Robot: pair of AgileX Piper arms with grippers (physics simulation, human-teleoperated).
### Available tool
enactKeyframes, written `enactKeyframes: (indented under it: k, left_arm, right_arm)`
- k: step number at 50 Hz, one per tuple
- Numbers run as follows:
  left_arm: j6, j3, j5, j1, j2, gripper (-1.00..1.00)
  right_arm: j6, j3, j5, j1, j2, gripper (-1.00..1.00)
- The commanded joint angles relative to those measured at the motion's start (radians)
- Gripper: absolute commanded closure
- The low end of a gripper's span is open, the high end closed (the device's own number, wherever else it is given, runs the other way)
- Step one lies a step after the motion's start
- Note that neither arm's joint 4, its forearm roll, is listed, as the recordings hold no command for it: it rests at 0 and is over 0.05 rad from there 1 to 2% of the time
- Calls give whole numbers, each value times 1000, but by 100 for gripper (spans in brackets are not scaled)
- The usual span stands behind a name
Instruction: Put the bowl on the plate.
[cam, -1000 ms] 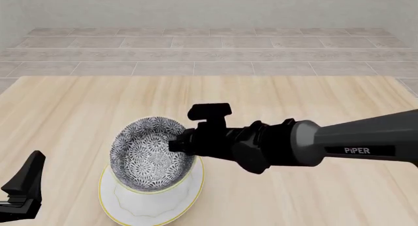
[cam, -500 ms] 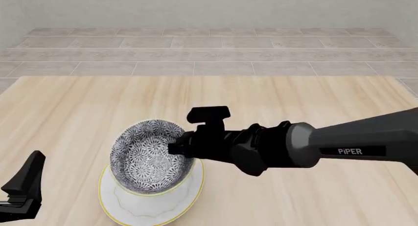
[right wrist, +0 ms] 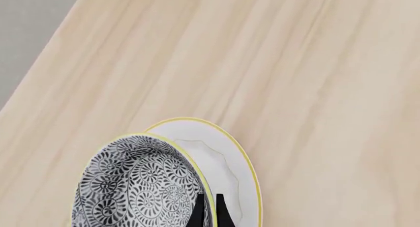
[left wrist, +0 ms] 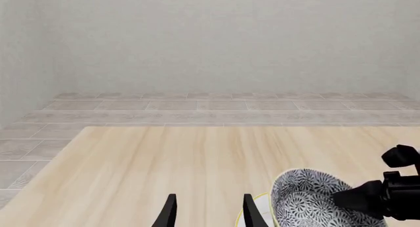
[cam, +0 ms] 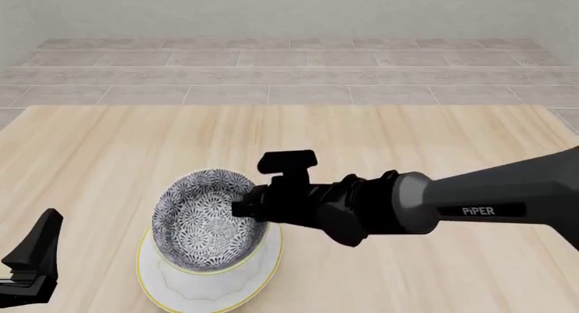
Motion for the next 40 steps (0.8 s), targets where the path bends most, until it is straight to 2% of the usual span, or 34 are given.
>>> enactKeyframes:
  k: [1, 40]
  left_arm:
    - [0, 0, 0, 0, 0, -100]
    - [0, 0, 0, 0, 0, -100]
  right_arm:
    - [9, -2, -7, 3, 3, 100]
    - [15, 3, -25, 8, 29, 100]
